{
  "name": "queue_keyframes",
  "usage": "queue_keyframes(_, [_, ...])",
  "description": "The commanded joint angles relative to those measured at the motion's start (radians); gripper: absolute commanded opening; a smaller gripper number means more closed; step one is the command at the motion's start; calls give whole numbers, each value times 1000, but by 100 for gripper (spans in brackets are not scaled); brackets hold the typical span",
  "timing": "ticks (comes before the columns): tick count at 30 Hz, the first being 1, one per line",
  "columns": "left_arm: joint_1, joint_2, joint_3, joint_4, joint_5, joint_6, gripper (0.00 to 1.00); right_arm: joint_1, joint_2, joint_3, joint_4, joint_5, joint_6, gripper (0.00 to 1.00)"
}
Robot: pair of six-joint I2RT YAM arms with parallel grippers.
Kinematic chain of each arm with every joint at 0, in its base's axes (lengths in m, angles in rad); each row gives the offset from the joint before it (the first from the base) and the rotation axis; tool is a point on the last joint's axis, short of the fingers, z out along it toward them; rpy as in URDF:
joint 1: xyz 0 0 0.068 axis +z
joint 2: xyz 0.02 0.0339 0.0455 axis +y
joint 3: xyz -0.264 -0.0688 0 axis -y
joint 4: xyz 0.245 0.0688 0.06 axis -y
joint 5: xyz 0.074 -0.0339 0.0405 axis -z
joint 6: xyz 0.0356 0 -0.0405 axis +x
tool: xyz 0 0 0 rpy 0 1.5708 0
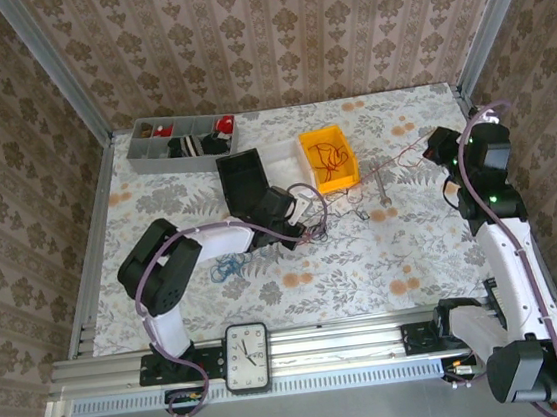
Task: Untangle the cables
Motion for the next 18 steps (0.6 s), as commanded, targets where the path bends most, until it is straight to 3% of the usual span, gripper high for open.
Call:
queue_keyframes(1, [17, 15, -58, -157, -63, -54, 0, -17, -1, 53, 6, 119, -15, 0])
queue_keyframes(11, [31, 18, -96, -125, -81, -91, 0, -71, -6, 97, -6, 196, -49, 0])
queue_keyframes(16, [35, 26, -106, -129, -116, -97, 0, -99, -27, 117, 0, 349, -76, 0])
queue_keyframes(18, [36, 27, -115, -124, -130, -99, 0, -123, -30, 127, 0, 349, -67, 0])
